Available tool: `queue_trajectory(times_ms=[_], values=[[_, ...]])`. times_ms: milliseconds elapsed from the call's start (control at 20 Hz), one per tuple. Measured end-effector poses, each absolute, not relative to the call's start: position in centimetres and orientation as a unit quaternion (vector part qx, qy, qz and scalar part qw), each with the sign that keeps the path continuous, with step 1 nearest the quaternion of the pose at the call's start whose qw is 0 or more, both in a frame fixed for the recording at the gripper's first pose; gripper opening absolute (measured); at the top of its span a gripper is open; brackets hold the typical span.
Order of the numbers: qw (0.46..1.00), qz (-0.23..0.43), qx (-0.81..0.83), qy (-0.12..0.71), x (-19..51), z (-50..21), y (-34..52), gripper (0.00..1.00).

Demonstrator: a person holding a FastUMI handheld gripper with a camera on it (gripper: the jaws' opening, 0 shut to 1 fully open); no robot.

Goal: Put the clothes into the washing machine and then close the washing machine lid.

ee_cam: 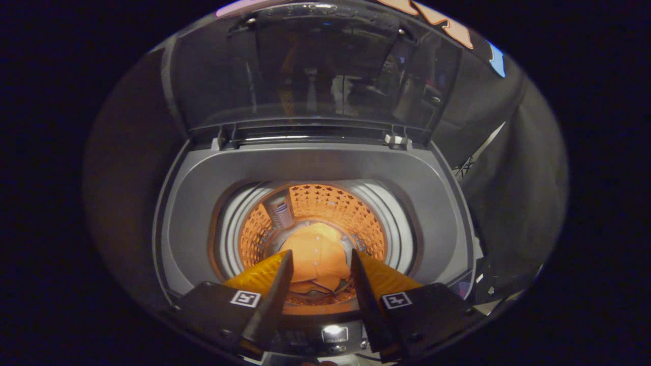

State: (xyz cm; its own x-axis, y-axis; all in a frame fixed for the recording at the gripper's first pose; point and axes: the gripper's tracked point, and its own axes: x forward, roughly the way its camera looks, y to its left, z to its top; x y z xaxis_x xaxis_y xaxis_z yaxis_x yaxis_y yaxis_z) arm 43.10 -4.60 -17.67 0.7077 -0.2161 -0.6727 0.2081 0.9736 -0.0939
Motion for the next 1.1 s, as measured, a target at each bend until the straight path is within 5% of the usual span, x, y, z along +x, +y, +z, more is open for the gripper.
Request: queue_trajectory(times_ms=[300, 1100], values=[[0.947, -0.104, -0.018, 0.302, 39.4, -12.7, -2.8, 0.98], [0.986, -0.124, -0.036, 0.107, 30.0, 6.4, -0.1, 0.98]])
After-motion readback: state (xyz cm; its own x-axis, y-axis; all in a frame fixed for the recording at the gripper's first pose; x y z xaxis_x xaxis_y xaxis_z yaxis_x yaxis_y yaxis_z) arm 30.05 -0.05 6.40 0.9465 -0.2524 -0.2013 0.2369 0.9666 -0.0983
